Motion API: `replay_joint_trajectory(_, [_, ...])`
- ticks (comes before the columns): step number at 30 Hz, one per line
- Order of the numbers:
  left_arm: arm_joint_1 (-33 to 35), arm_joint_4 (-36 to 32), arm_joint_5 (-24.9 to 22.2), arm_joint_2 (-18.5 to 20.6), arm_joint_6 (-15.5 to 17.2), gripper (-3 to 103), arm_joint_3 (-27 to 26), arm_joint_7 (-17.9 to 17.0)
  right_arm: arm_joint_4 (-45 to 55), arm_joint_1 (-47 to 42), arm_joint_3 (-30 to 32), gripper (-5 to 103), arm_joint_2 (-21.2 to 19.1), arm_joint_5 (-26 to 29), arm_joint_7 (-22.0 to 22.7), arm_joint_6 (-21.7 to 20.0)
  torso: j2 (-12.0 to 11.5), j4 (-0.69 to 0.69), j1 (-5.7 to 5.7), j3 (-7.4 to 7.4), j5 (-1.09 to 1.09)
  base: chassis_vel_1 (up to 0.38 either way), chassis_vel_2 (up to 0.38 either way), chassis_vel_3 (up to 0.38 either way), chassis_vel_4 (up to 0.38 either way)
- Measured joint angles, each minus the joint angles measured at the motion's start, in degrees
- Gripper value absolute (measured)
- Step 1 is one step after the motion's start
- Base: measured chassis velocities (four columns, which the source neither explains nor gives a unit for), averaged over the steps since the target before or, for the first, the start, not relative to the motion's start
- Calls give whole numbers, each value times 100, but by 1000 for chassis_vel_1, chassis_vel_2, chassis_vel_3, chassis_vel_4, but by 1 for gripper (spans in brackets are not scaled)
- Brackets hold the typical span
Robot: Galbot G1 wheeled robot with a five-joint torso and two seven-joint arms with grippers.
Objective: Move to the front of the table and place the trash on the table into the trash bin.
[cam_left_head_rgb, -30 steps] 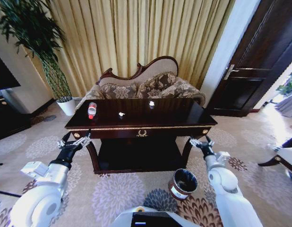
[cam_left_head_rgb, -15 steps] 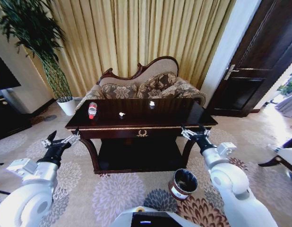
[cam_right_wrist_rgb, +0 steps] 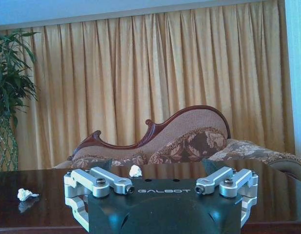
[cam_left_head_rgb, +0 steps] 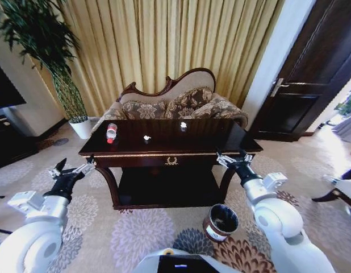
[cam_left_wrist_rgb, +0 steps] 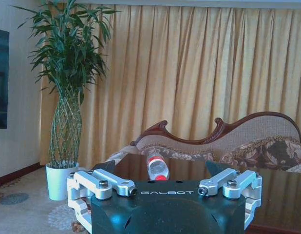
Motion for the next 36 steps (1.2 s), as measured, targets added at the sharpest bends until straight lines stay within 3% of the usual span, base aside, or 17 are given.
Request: replay_joint_trajectory(36, [33, 0, 45, -90, -66, 100, 142, 36, -34, -4, -198, 100, 30, -116, -103, 38, 0, 0, 0, 0, 0, -54, 56, 61, -51])
